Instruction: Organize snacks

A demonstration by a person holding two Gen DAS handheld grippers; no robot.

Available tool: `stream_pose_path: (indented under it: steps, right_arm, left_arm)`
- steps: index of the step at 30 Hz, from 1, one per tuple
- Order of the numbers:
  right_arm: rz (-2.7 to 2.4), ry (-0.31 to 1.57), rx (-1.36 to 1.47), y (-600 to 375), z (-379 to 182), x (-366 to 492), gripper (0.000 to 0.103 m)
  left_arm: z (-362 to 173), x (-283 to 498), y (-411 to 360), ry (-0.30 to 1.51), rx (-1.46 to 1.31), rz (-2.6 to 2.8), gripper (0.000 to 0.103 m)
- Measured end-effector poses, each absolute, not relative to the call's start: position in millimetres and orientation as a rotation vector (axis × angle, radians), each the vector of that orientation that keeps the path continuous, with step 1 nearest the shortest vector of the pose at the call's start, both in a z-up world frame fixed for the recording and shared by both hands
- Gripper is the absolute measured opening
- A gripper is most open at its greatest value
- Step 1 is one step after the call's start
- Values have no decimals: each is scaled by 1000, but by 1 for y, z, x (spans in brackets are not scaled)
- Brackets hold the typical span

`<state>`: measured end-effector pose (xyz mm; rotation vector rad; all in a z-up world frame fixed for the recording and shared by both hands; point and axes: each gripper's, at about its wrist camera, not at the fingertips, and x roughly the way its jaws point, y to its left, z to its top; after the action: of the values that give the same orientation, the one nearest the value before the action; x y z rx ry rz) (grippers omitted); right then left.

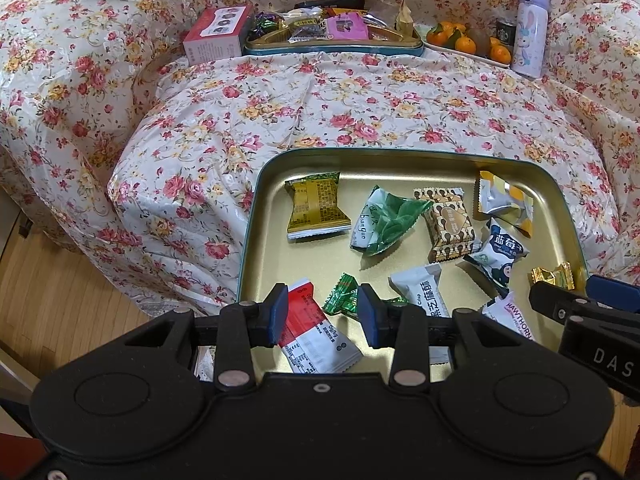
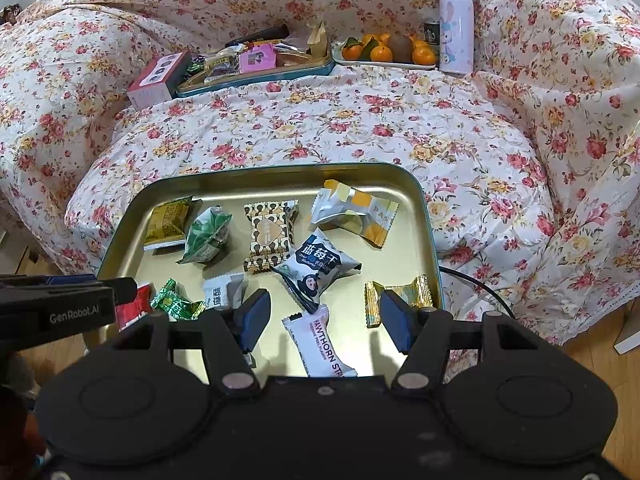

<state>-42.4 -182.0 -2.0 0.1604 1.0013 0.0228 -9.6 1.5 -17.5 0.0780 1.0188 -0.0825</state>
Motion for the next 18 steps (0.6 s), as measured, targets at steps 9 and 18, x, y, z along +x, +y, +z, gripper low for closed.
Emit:
stream_pose_path:
  steps: [9, 18]
  right_arm:
    - [21, 1005, 163, -181, -4, -42, 64]
    - [21, 1008, 166, -182, -5, -43, 64]
  left_arm:
    - [-18, -9, 0, 1025, 78, -87, 48]
    - [-18, -8, 0, 1029, 77, -81, 48]
